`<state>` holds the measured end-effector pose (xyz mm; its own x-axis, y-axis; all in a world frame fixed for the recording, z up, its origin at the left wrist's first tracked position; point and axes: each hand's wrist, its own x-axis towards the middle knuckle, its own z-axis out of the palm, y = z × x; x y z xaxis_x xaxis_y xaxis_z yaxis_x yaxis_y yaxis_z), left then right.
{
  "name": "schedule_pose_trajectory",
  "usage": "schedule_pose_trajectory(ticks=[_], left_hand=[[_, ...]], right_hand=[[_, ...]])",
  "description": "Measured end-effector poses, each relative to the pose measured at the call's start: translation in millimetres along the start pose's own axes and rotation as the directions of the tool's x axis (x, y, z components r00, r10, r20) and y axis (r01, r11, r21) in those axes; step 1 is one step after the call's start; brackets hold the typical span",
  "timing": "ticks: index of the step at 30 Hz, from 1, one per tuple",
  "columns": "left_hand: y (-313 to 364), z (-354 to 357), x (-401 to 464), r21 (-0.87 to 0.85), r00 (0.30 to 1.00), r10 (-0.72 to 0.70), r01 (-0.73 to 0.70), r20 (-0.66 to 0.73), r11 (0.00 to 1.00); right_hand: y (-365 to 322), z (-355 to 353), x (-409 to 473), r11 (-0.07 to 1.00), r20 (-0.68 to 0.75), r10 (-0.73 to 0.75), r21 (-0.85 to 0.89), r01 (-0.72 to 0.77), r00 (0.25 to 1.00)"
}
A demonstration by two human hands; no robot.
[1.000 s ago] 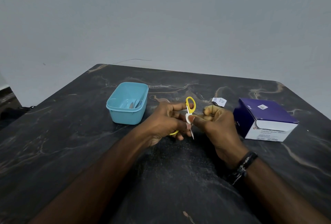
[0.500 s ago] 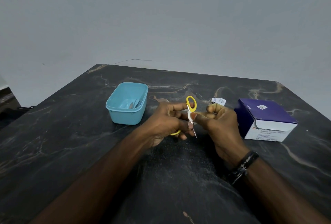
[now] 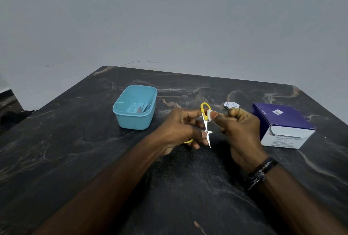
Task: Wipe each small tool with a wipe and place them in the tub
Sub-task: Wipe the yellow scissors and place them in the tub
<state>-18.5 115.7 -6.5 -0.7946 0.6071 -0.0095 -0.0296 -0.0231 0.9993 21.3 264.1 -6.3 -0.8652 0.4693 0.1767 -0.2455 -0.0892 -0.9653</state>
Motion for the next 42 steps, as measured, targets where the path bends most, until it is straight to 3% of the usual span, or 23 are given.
schedule_pose_trajectory(ticks=[9,16,32,42], left_hand=[[-0.4,-1.6,-0.6,0.058,1.0,0.004,-0.003,-0.019,0.998],[-1.7,3.7,-1.1,0.088,1.0,-0.007,0.006,0.014,0.996],[-3.1,4.3,3.0,0.043,0.999,0.036,-0.035,-0.034,0.998],[-1.6,-2.7,-0.6,0.194,0.995,-0.011,-0.008,0.098,0.981]], right_hand=[[0.5,2.2,-1.7,0.995,0.057,0.01,-0.103,-0.004,0.998],[-3.4,1.3,-0.9,0.997,-0.002,-0.037,-0.071,0.037,0.999],[-6.5,-2.3,2.2,0.995,0.025,0.013,-0.095,-0.01,1.0],[-8.3,-10.2,6.2,0.985,0.043,0.049,-0.167,-0.041,0.998]])
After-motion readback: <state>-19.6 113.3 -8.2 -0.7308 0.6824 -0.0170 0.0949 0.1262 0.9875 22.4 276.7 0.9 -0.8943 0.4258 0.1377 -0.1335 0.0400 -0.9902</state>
